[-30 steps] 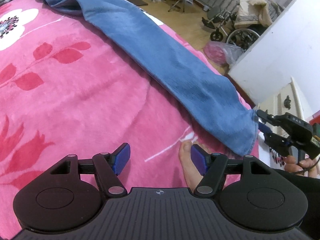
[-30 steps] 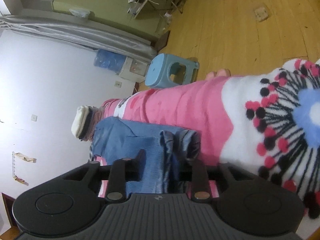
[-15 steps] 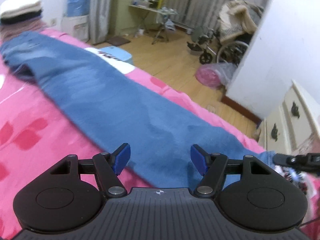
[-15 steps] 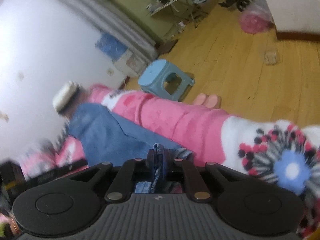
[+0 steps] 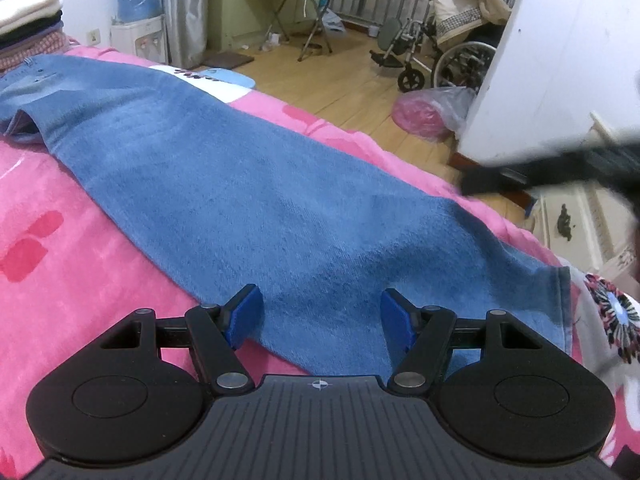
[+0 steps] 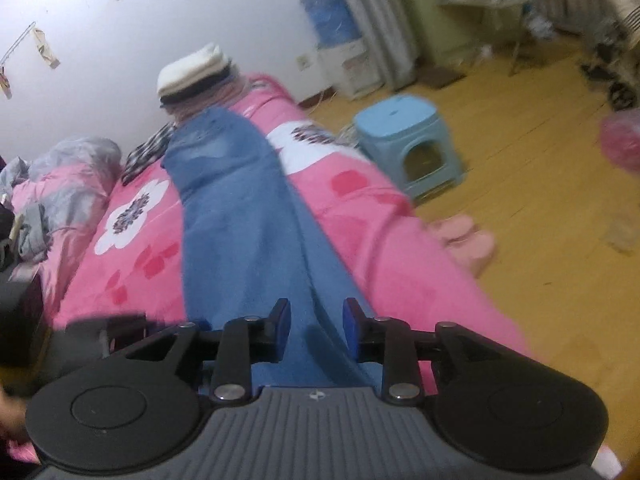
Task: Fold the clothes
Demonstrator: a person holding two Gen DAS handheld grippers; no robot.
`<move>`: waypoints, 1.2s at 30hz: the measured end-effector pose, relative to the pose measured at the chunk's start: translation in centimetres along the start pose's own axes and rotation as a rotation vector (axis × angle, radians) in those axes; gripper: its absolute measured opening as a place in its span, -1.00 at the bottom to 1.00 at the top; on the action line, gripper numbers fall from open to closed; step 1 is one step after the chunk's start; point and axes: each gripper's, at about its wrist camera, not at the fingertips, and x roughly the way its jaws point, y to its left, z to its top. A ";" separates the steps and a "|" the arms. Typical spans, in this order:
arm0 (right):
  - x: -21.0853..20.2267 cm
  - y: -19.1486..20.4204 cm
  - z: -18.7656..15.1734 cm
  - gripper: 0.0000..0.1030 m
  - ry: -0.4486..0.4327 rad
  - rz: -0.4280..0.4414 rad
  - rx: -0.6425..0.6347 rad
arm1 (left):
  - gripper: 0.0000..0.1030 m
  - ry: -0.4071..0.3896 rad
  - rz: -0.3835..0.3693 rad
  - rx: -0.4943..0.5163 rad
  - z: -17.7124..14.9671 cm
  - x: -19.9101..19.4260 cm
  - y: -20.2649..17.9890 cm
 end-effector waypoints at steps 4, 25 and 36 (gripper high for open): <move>5.0 0.7 3.3 -0.41 0.079 0.015 -0.045 | 0.29 -0.003 0.000 0.006 -0.1 0.2 -0.1; 10.2 4.7 4.8 -1.00 0.131 -0.061 -0.368 | 0.30 -0.012 0.002 0.012 -0.7 -0.1 -1.0; 9.9 5.6 5.7 -1.00 0.083 -0.168 -0.492 | 0.30 -0.017 -0.039 -0.010 0.1 -0.2 -1.4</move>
